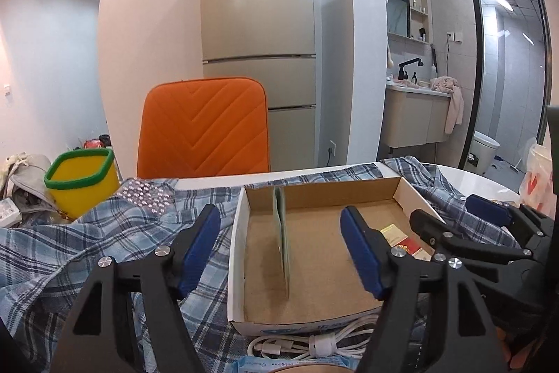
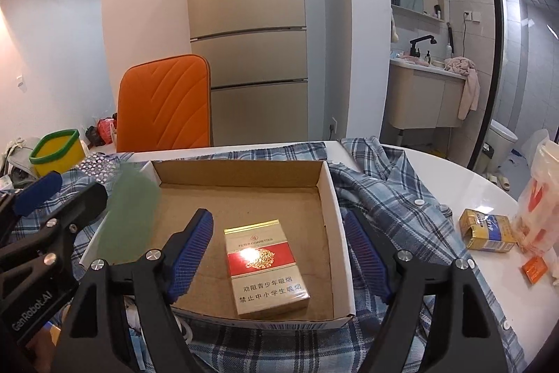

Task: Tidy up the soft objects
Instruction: 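Release the card and pack in the box and lift both grippers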

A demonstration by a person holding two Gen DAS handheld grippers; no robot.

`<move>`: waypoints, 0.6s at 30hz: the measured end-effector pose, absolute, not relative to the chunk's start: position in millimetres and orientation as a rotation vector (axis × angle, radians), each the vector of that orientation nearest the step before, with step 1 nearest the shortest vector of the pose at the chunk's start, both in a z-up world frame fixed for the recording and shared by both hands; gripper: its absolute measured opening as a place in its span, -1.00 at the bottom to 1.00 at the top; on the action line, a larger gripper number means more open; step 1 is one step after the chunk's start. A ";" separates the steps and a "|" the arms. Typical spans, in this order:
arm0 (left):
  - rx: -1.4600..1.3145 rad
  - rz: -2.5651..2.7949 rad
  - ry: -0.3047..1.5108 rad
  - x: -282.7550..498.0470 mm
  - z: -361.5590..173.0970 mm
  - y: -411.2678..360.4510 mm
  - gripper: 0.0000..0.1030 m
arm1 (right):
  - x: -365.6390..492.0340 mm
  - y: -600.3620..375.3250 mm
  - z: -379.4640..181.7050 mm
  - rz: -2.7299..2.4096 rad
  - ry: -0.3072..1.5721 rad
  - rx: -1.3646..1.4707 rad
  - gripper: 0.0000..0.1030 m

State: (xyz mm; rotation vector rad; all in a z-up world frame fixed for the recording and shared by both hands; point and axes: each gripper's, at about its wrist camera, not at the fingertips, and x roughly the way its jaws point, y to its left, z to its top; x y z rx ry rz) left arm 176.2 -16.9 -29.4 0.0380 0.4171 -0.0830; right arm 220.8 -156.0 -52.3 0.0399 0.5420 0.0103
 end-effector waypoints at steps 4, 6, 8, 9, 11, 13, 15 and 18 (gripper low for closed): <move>0.035 -0.073 0.403 173.4 -27.6 -15.5 0.43 | 213.5 -157.0 -47.0 0.003 0.509 0.040 0.56; 0.023 -0.069 0.390 170.3 -25.2 -12.4 0.48 | 209.3 -157.7 -43.8 0.004 0.493 0.043 0.56; 0.016 -0.084 0.381 167.2 -20.3 -11.2 0.51 | 204.6 -158.1 -40.2 0.009 0.474 0.047 0.56; 0.016 -0.087 0.368 164.4 -16.5 -11.2 0.51 | 202.9 -158.1 -37.9 0.012 0.465 0.045 0.56; 0.027 -0.093 0.331 155.7 -8.8 -12.3 0.54 | 198.4 -157.3 -32.3 0.016 0.447 0.041 0.56; 0.039 -0.097 0.284 144.2 0.8 -13.4 0.62 | 190.2 -157.4 -23.9 0.026 0.418 0.039 0.56; 0.038 -0.103 0.242 132.7 11.0 -13.0 0.67 | 183.1 -157.0 -16.3 0.034 0.391 0.034 0.56; 0.012 -0.113 0.179 113.8 28.3 -9.2 0.68 | 168.4 -157.7 -1.1 0.037 0.322 0.036 0.56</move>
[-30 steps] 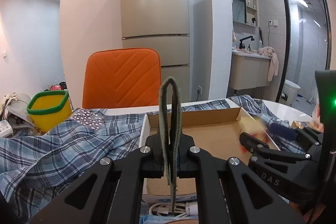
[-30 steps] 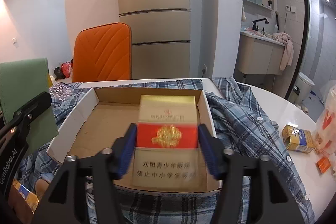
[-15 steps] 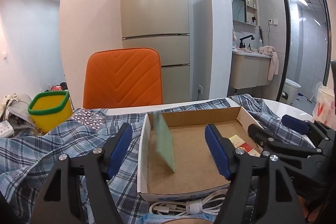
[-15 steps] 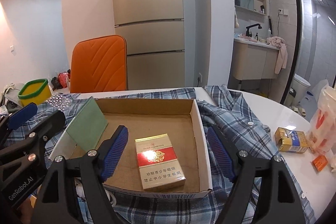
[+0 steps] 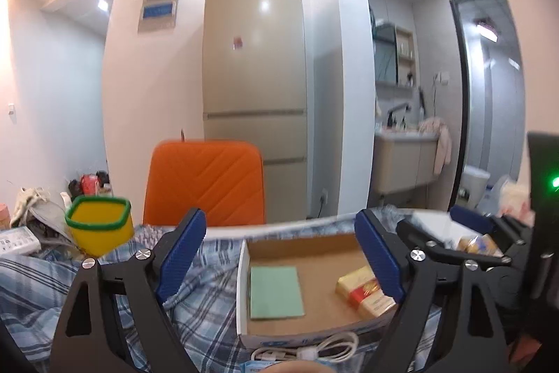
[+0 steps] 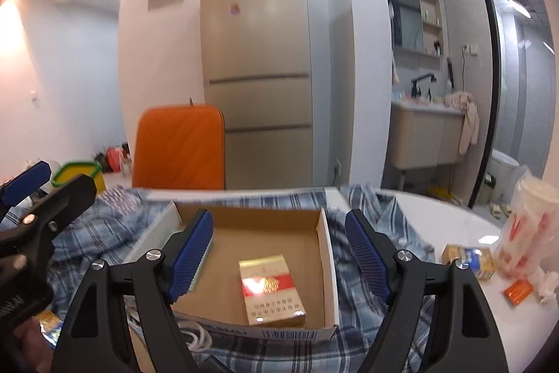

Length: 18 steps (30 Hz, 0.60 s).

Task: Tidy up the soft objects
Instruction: 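Release the card and pack in the box and lift both grippers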

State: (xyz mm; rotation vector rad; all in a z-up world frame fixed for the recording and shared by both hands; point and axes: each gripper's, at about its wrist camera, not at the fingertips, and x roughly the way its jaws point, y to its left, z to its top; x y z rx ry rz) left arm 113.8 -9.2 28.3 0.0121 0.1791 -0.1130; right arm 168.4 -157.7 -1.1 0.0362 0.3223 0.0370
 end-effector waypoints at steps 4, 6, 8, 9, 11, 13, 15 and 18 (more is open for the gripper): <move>0.028 -0.091 0.072 82.0 50.7 -8.1 0.71 | 149.3 -156.5 17.5 0.058 0.254 0.030 0.56; 0.027 -0.095 0.038 67.6 60.5 -5.6 0.79 | 143.1 -157.1 24.5 0.065 0.231 0.029 0.56; 0.028 -0.094 0.004 54.3 69.5 -2.4 0.97 | 132.8 -158.5 32.7 0.076 0.204 0.031 0.57; 0.029 -0.093 -0.011 48.5 72.7 -0.6 0.99 | 128.0 -159.7 36.7 0.082 0.192 0.033 0.63; 0.029 -0.091 -0.029 39.3 77.1 2.8 0.99 | 116.6 -161.4 44.7 0.089 0.164 0.037 0.69; 0.031 -0.096 -0.034 32.9 78.8 4.1 0.99 | 105.6 -164.4 49.2 0.092 0.145 0.046 0.69; 0.018 -0.100 -0.029 28.9 78.0 7.1 0.99 | 95.8 -170.7 50.8 0.104 0.139 0.066 0.73; -0.016 -0.107 -0.015 23.3 73.5 11.5 0.99 | 84.9 -178.0 47.6 0.124 0.116 0.102 1.00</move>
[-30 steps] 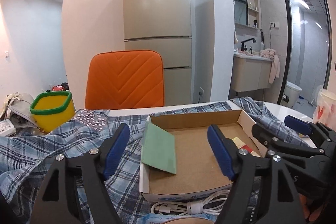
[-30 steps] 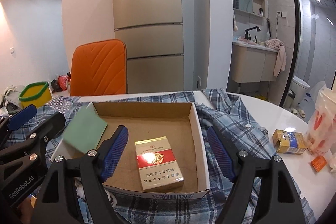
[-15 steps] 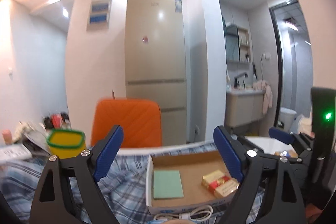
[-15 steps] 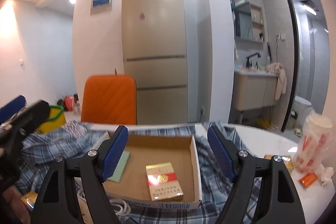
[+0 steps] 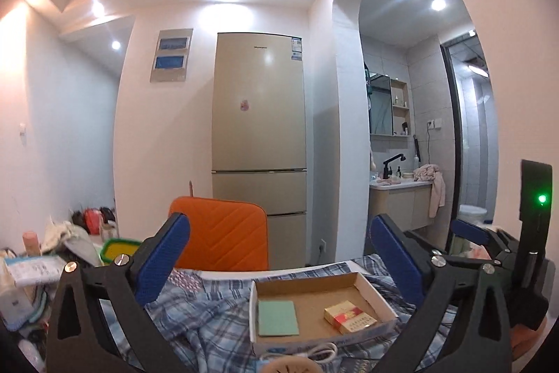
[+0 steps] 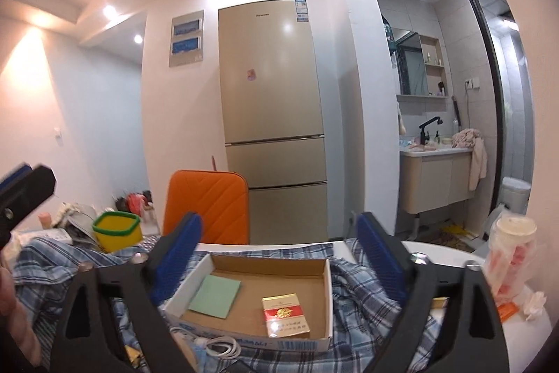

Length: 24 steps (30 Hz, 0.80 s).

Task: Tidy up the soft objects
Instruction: 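Release the card and pack in the box and lift both grippers, then lower the right gripper onto the black tissue pack and grasp it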

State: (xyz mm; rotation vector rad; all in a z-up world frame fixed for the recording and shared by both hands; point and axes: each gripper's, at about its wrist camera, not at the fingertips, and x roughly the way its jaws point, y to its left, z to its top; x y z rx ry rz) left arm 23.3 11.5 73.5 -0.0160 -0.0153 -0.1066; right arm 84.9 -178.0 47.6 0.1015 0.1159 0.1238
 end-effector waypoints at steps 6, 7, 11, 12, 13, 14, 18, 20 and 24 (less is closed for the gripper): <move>0.004 -0.089 -0.009 21.9 53.8 12.2 0.99 | 69.2 -172.5 35.1 0.125 0.102 0.012 1.00; 0.005 -0.096 0.008 23.4 50.8 12.3 0.99 | 69.4 -171.7 31.1 0.145 0.120 0.011 1.00; 0.016 -0.082 0.058 29.4 32.3 12.9 0.99 | 74.5 -168.4 19.0 0.156 0.170 -0.011 1.00; 0.013 -0.080 0.073 32.4 26.8 13.9 0.99 | 75.6 -168.5 17.1 0.150 0.180 -0.008 1.00; 0.012 -0.079 0.084 34.2 22.6 13.9 0.99 | 76.6 -168.3 16.1 0.154 0.187 -0.005 1.00; 0.015 -0.078 0.097 36.0 18.8 13.4 0.99 | 77.0 -167.7 14.7 0.158 0.195 -0.004 1.00; 0.032 -0.087 0.153 42.8 6.8 10.5 0.99 | 78.4 -170.4 5.6 0.164 0.228 -0.009 1.00; 0.035 -0.111 0.193 44.2 0.1 10.8 0.99 | 82.5 -171.7 -2.4 0.162 0.257 -0.024 1.00; 0.022 -0.134 0.267 51.4 -8.2 11.1 0.99 | 96.2 -172.0 -10.0 0.167 0.336 -0.021 1.00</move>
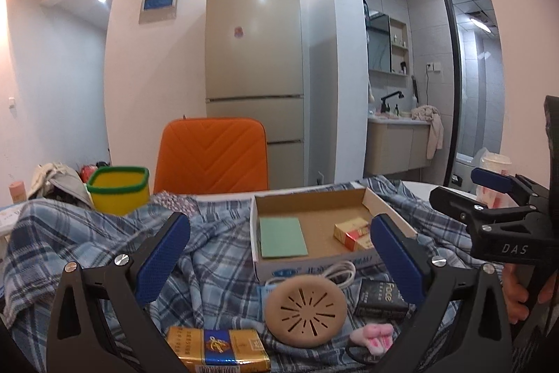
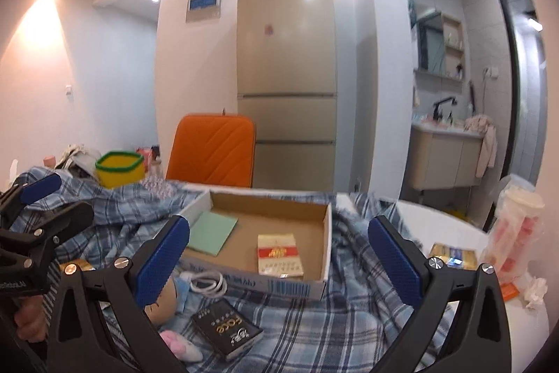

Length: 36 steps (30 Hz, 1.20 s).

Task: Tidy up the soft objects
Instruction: 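Lower the right gripper onto the black tissue pack and grasp it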

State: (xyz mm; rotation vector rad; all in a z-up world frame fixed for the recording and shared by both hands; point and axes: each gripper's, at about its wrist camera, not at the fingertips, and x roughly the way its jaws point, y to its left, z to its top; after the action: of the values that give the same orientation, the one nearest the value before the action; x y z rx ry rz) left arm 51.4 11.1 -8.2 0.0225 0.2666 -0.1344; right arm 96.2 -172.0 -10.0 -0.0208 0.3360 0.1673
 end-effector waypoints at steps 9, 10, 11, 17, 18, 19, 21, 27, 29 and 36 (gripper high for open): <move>0.040 -0.118 0.397 69.8 -21.1 7.5 0.99 | 120.9 -157.9 -29.3 0.151 0.536 -0.132 0.94; 0.043 -0.120 0.421 72.7 -23.3 6.8 0.99 | 128.4 -152.6 -38.4 0.171 0.609 -0.166 0.87; 0.048 -0.123 0.446 75.8 -25.4 6.1 0.99 | 132.8 -149.9 -42.8 0.188 0.644 -0.173 0.75; 0.077 -0.142 0.555 88.4 -37.4 0.5 0.99 | 148.7 -140.5 -67.1 0.297 0.779 -0.179 0.50; 0.076 -0.144 0.577 90.9 -39.9 0.3 0.99 | 150.6 -140.8 -69.5 0.285 0.785 -0.180 0.46; 0.076 -0.141 0.597 93.7 -42.5 0.1 0.99 | 152.6 -141.0 -71.0 0.294 0.793 -0.177 0.45; 0.080 -0.140 0.625 96.9 -46.8 -0.6 0.99 | 153.2 -138.9 -74.8 0.320 0.805 -0.174 0.35; 0.119 -0.143 0.639 96.9 -50.7 -5.9 0.99 | 152.4 -128.6 -83.2 0.419 0.846 -0.198 0.27; 0.109 -0.144 0.637 96.6 -49.6 -3.7 0.99 | 153.2 -128.4 -84.7 0.436 0.856 -0.192 0.24; 0.095 -0.143 0.655 100.0 -50.5 -0.1 0.99 | 155.2 -122.0 -93.4 0.477 0.906 -0.214 0.24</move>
State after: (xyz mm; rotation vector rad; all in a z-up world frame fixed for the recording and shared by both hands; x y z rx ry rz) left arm 100.0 -0.1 -50.5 0.0947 0.6552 -0.1427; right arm 155.2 -122.0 -93.4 -0.2137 0.9059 0.4768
